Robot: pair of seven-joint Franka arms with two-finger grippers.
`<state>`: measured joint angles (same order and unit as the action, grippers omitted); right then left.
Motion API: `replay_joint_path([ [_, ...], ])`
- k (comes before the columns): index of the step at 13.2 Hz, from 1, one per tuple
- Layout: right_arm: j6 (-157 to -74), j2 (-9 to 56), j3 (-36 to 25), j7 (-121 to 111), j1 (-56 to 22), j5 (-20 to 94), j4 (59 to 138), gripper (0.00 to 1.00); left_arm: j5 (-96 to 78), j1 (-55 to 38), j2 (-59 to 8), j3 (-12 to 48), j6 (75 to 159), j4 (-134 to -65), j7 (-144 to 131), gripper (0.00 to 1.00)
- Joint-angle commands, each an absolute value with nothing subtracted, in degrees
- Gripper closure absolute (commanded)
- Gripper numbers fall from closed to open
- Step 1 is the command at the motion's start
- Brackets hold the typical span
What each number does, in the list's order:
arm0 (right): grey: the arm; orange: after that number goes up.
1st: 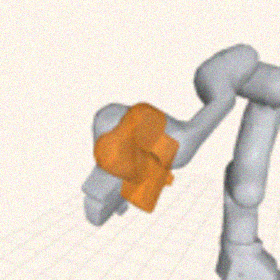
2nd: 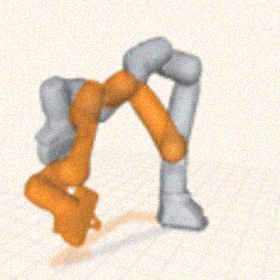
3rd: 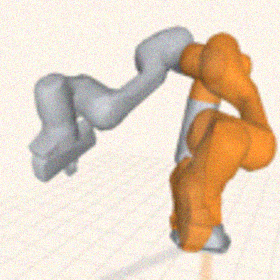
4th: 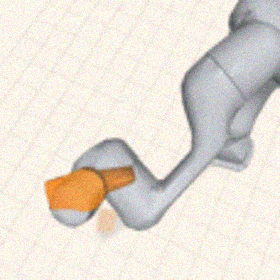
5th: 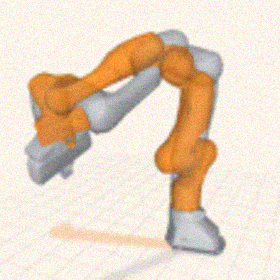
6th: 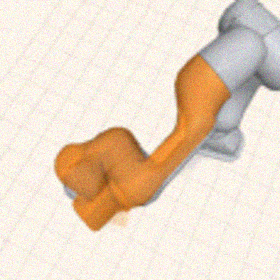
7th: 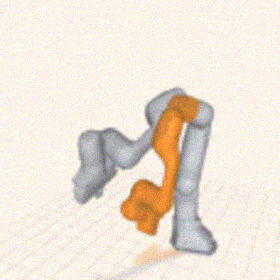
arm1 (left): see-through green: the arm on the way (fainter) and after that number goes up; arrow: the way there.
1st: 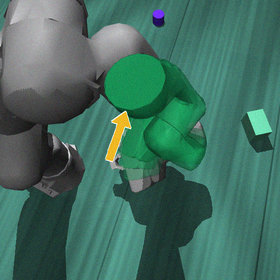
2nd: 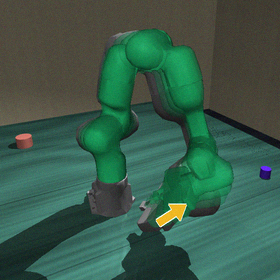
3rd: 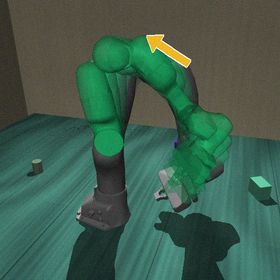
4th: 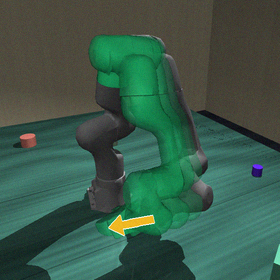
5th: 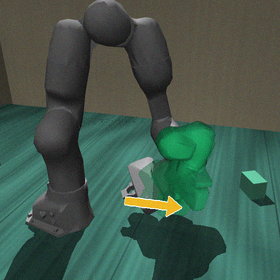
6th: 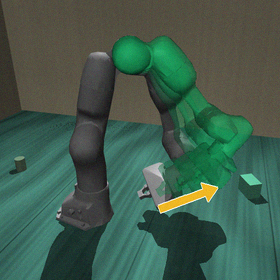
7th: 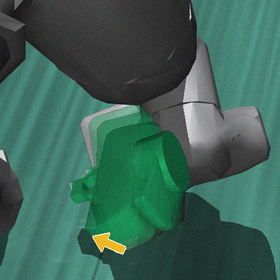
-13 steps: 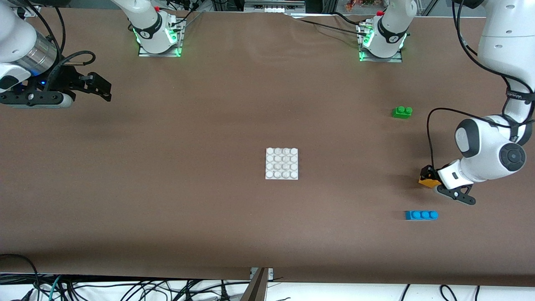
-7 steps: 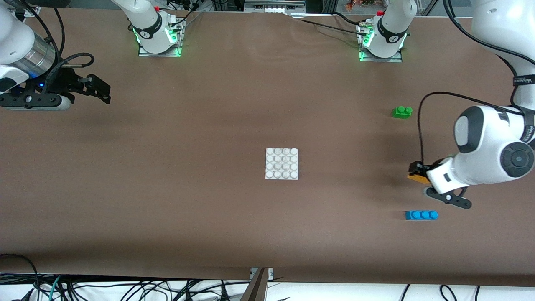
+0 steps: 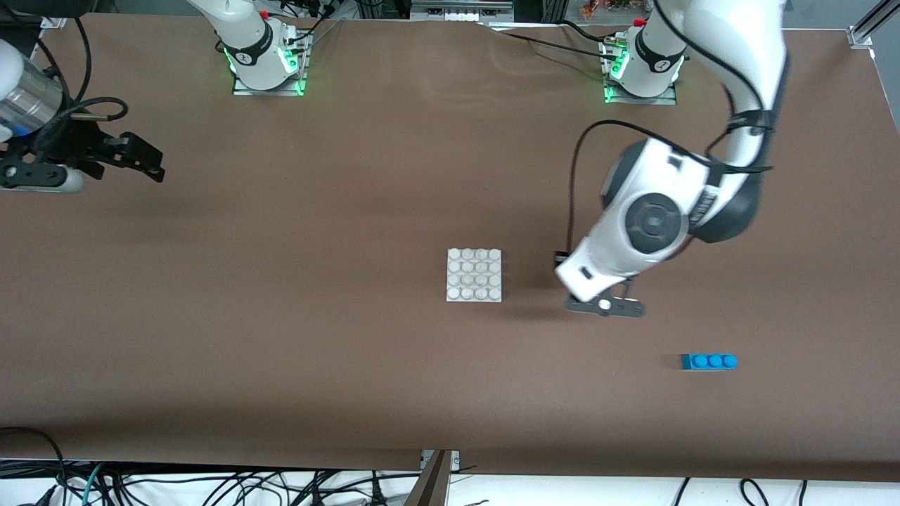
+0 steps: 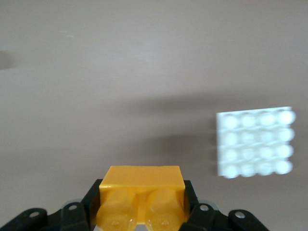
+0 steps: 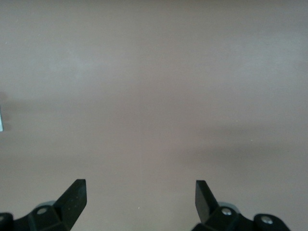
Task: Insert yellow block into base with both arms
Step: 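Lift the yellow block and carry it over the base plate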
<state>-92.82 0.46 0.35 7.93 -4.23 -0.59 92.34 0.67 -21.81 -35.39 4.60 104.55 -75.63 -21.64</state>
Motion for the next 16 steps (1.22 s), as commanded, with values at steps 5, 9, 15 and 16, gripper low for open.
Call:
replay_joint_path([
  [5, -91.84, 0.88, 0.00, 7.30, -3.87, 0.53, 89.12, 0.00, -1.76, -33.64, -47.45, 3.52, 114.94, -67.24, -34.98, 0.72],
  [9, -91.93, 1.14, 0.26, 7.29, -4.13, 0.62, 89.30, 0.00, -1.67, -35.42, -51.50, 3.34, 115.93, -67.59, -36.39, 0.72],
  [15, -92.20, 3.34, 0.44, 7.56, -4.31, 0.96, 89.12, 0.00, -1.67, -35.68, -52.56, 3.43, 116.01, -68.29, -36.04, 0.72],
  [16, -92.46, 3.43, 0.44, 7.56, -4.31, 1.31, 89.12, 0.00, -1.58, -35.94, -52.65, 3.43, 116.19, -68.29, -36.04, 0.72],
])
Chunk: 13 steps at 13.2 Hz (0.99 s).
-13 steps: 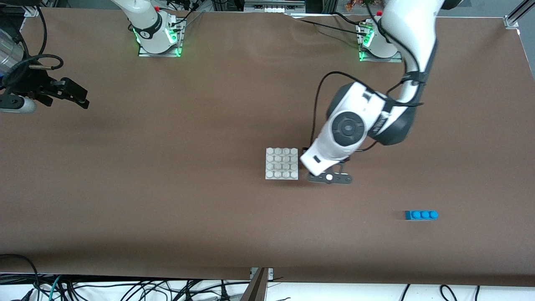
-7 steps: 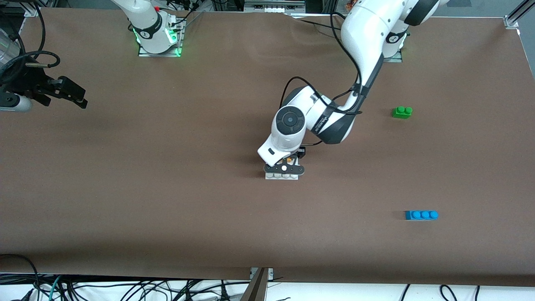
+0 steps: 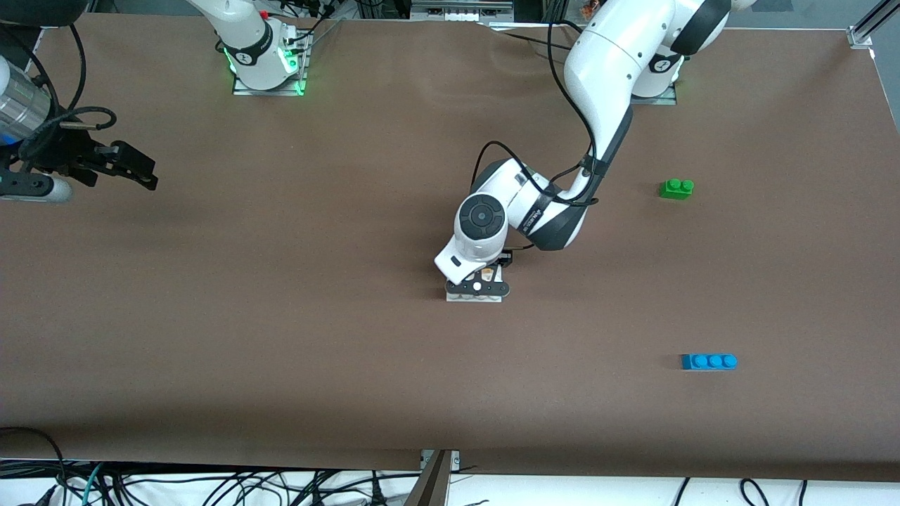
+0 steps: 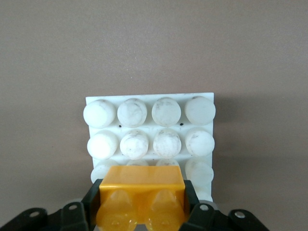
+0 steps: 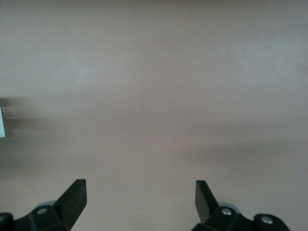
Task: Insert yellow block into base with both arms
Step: 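Lower and press the yellow block onto the base plate studs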
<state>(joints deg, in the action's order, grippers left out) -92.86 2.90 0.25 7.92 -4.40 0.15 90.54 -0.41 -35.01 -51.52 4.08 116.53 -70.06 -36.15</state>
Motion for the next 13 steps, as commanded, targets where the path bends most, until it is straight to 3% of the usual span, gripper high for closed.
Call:
replay_joint_path([
  [1, -92.63, 3.51, 0.53, 7.38, -4.39, 1.32, 89.03, 0.00, -1.67, -35.95, -52.82, 3.43, 116.19, -68.38, -36.04, 0.72],
  [7, -92.55, 3.52, 0.62, 6.86, -4.39, 1.32, 89.03, 0.00, -1.32, -36.21, -53.96, 3.43, 118.30, -68.38, -35.60, 0.76],
  [9, -92.64, 3.52, 0.62, 7.03, -4.39, 1.32, 89.03, 0.00, -1.06, -36.21, -54.14, 3.43, 118.30, -68.47, -35.60, 0.70],
  [10, -92.64, 3.52, 0.70, 7.03, -4.39, 1.32, 89.03, 0.00, -1.14, -36.21, -54.05, 3.43, 118.30, -68.73, -35.60, 0.57],
  [12, -92.55, 3.52, 0.70, 7.12, -4.66, 1.32, 89.03, 0.00, -1.32, -36.21, -53.97, 3.43, 118.30, -68.82, -35.60, 0.00],
  [13, -92.64, 3.52, 0.79, 7.12, -4.75, 1.32, 89.03, 0.00, -1.41, -36.12, -53.79, 3.43, 118.21, -68.82, -35.60, 0.00],
])
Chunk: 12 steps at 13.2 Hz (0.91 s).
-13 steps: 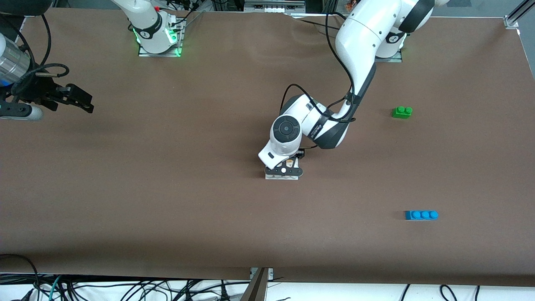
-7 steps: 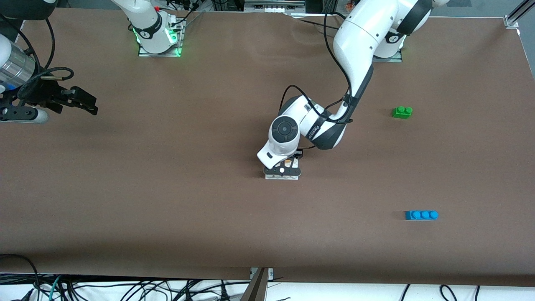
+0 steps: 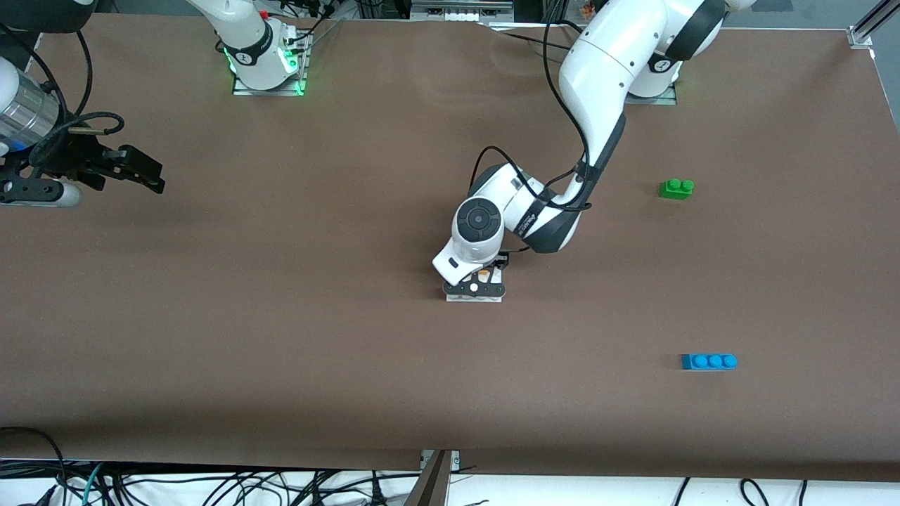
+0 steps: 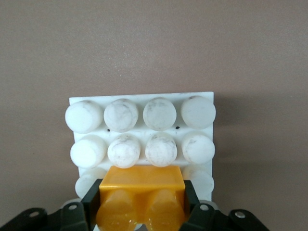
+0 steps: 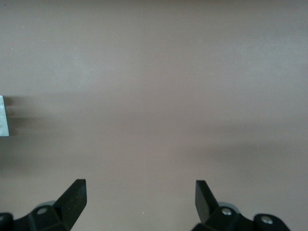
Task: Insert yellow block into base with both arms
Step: 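Lower and press the yellow block onto the base plate studs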
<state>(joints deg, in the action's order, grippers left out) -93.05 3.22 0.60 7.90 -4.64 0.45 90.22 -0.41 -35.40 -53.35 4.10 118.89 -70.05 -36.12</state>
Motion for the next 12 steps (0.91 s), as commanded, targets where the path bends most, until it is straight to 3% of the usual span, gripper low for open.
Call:
replay_joint_path([
  [1, -92.64, 3.52, 0.88, 7.21, -4.75, 1.32, 89.03, 0.00, -1.49, -36.04, -53.35, 3.43, 118.13, -68.73, -35.68, 0.00],
  [5, -92.64, 3.52, 0.97, 7.29, -5.18, 1.32, 89.03, 0.00, -1.67, -36.04, -50.55, 3.60, 116.99, -68.64, -36.30, 0.00],
  [8, -92.64, 3.52, 0.97, 7.29, -5.36, 1.32, 89.03, 0.00, -1.58, -35.07, -43.10, 2.99, 107.44, -68.38, -36.13, 0.00],
  [12, -92.64, 3.52, 0.97, 7.29, -5.36, 1.32, 89.03, 0.00, -1.58, -26.83, -30.70, 3.16, 91.62, -68.29, -34.90, 0.00],
])
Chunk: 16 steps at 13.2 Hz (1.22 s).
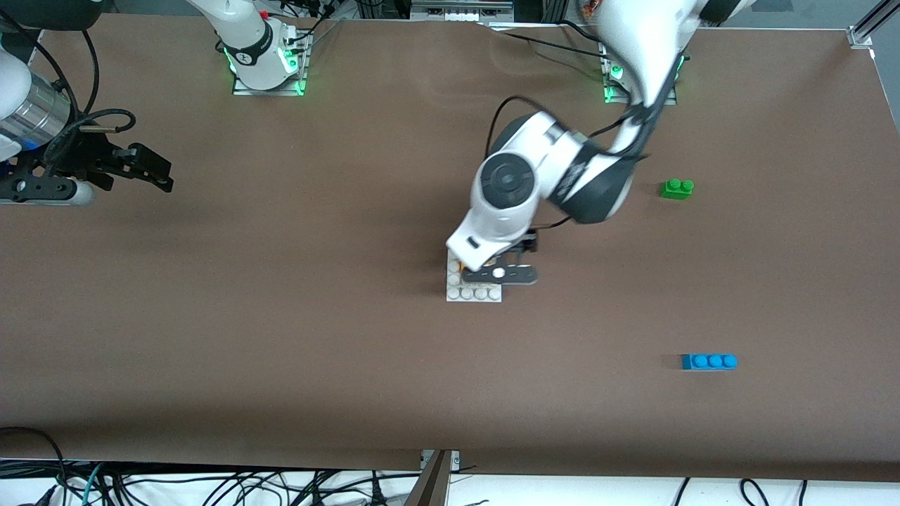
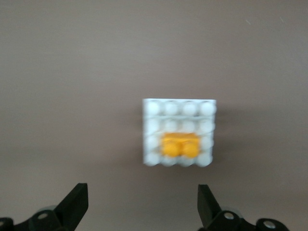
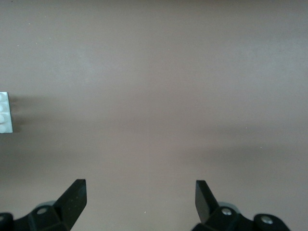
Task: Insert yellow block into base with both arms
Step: 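Open the left gripper and raise it away from the plate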
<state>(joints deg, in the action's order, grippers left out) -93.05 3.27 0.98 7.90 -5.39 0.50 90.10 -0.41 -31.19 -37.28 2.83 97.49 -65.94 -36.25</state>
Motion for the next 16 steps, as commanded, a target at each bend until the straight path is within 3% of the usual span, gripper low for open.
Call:
replay_joint_path([
  [1, -92.64, 3.52, 0.97, 7.29, -5.36, 1.32, 89.03, 0.00, -1.58, -24.54, -28.24, 3.08, 88.45, -68.38, -32.80, 0.00],
  [4, -92.64, 3.52, 0.97, 7.29, -5.36, 1.32, 89.03, 0.00, -1.84, -17.24, -20.07, 1.16, 85.17, -71.87, -20.09, 0.00],
  [8, -92.72, 3.52, 0.97, 7.29, -5.45, 1.32, 89.03, 0.00, -2.02, -5.91, -7.50, 0.79, 85.87, -85.13, -3.99, 0.00],
  [11, -92.72, 3.52, 0.97, 7.29, -5.54, 1.41, 89.03, 0.00, -1.14, 1.03, 0.06, 6.83, 89.80, -95.85, -3.69, 0.00],
  [13, -92.64, 3.52, 0.97, 7.29, -5.54, 1.41, 89.03, 0.00, -1.32, 1.49, 1.14, 7.21, 92.55, -98.79, -2.91, 0.00],
  [16, -92.64, 3.52, 0.97, 7.29, -5.54, 1.41, 88.95, 0.00, -1.32, 1.41, -0.78, 7.38, 92.20, -96.25, -3.78, 0.00],
])
